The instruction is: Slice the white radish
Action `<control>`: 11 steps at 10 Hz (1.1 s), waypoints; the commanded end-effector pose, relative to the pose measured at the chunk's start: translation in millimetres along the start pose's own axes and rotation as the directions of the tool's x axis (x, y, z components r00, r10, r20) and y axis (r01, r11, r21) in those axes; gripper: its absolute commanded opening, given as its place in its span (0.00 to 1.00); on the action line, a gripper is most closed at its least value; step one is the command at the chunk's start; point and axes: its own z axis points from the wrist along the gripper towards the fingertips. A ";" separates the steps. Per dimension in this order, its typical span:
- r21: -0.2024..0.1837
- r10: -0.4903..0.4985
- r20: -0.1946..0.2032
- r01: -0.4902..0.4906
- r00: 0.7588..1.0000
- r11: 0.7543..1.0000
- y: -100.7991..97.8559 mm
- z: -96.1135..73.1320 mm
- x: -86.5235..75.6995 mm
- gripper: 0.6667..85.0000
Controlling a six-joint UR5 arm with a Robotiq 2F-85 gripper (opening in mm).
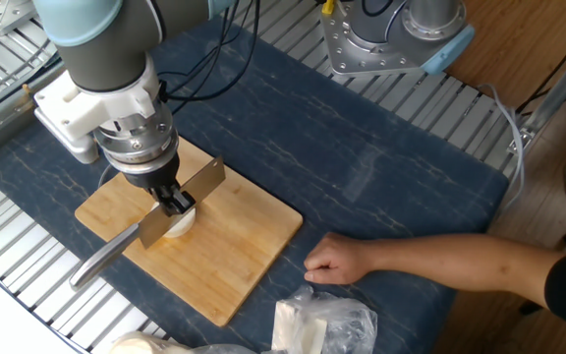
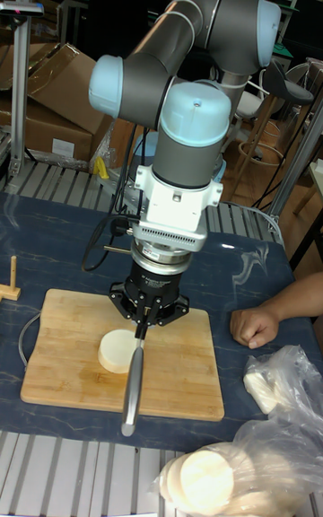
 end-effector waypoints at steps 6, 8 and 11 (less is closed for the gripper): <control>-0.007 -0.003 0.016 0.003 1.000 1.000 -0.1 7.8 -4.2 0.00; -0.005 -0.006 0.016 0.006 1.000 1.000 -1.6 8.3 -4.1 0.00; 0.004 -0.019 0.026 0.019 0.999 1.000 -10.2 17.0 -8.1 0.00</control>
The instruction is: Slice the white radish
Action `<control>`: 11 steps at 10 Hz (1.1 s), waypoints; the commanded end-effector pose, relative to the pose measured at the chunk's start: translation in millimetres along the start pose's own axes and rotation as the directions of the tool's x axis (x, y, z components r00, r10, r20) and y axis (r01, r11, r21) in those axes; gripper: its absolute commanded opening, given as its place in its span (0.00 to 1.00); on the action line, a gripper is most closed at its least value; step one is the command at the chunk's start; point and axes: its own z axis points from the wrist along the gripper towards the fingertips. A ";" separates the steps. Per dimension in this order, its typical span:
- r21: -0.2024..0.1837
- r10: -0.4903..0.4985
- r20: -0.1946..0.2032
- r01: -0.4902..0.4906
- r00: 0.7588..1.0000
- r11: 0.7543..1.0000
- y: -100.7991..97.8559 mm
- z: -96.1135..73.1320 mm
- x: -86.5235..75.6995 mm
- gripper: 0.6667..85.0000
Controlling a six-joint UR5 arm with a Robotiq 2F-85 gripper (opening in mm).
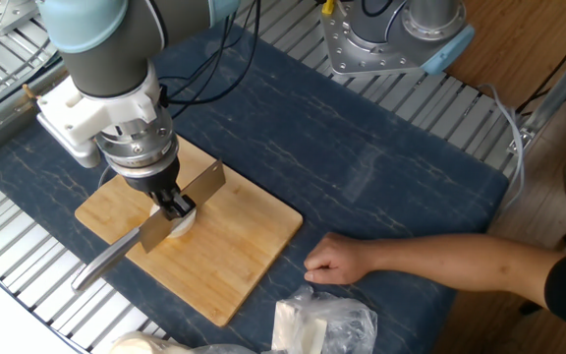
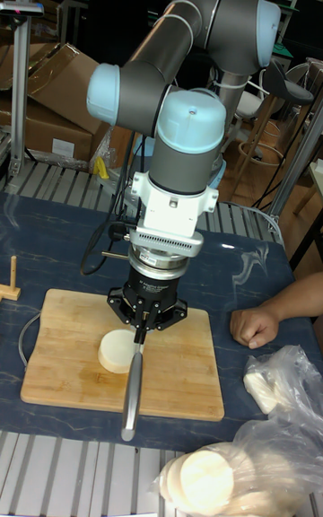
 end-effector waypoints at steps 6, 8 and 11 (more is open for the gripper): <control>0.008 0.017 0.019 -0.017 1.000 1.000 -3.9 14.7 -9.3 0.00; 0.012 0.024 0.019 -0.024 1.000 1.000 -3.1 18.1 -10.1 0.00; 0.026 0.041 0.031 -0.042 0.999 0.999 -1.4 25.2 -13.3 0.00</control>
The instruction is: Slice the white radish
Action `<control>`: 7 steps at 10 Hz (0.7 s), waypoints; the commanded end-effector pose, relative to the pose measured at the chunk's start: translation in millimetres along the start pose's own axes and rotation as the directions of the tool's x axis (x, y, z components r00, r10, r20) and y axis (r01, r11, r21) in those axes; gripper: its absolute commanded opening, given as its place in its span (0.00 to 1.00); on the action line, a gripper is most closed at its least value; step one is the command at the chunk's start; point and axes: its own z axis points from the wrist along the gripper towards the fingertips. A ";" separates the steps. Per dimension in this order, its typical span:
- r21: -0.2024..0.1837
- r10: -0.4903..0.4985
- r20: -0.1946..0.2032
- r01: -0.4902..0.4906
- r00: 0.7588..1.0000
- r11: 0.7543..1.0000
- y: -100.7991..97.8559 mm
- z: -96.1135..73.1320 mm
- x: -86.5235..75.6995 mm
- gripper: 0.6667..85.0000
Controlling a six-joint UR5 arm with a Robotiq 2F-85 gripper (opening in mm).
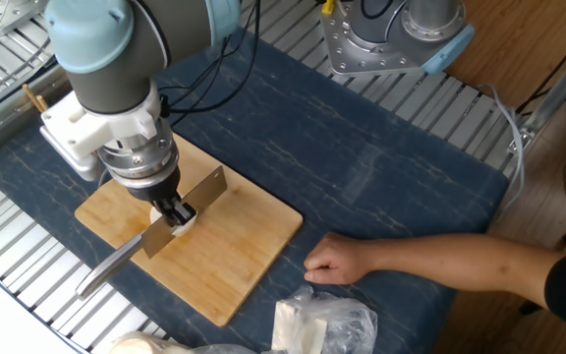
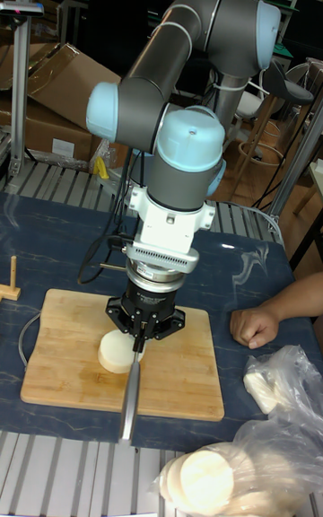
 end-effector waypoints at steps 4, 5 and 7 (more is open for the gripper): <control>-0.002 0.023 -0.015 -0.023 1.000 1.000 3.8 -6.6 2.2 0.00; -0.005 0.031 -0.040 -0.031 0.999 0.999 6.8 -17.7 8.3 0.00; -0.016 0.036 -0.059 -0.037 0.998 0.999 11.0 -26.2 13.1 0.00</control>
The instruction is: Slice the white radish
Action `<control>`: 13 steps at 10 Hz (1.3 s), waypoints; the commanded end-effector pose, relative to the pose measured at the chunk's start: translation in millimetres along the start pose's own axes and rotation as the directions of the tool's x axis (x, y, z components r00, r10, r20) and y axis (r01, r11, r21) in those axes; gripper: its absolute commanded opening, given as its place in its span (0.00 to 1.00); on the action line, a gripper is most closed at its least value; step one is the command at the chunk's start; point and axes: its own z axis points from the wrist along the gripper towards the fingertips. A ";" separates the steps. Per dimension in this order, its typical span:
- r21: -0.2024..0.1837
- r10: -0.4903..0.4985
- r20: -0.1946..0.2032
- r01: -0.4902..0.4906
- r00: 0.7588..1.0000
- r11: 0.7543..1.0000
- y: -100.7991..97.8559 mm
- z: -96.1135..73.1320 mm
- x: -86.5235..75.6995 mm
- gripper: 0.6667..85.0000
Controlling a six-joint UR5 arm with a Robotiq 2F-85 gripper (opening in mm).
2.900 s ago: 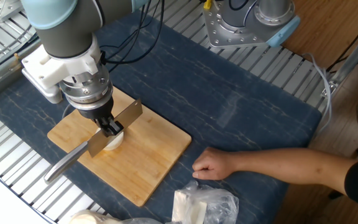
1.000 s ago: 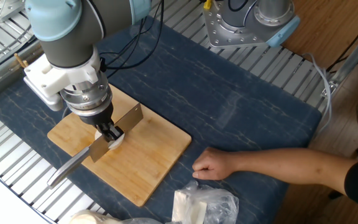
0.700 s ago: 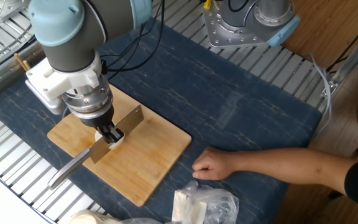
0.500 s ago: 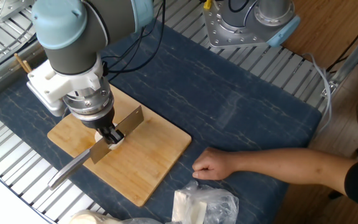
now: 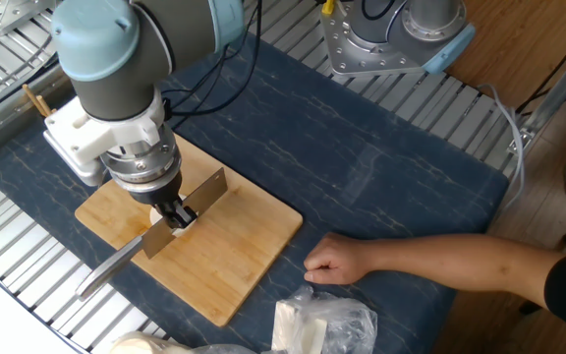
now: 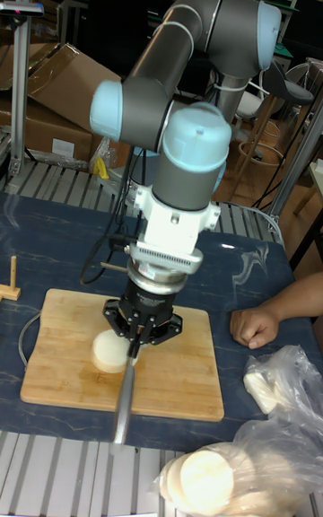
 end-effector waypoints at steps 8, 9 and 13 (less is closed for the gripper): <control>-0.029 -0.024 -0.045 0.023 0.999 0.999 -2.6 -28.4 10.4 0.00; -0.027 -0.029 -0.052 0.028 0.998 0.999 -5.3 -33.5 13.5 0.00; -0.012 -0.047 -0.046 0.047 0.998 0.999 -17.9 -34.3 14.6 0.00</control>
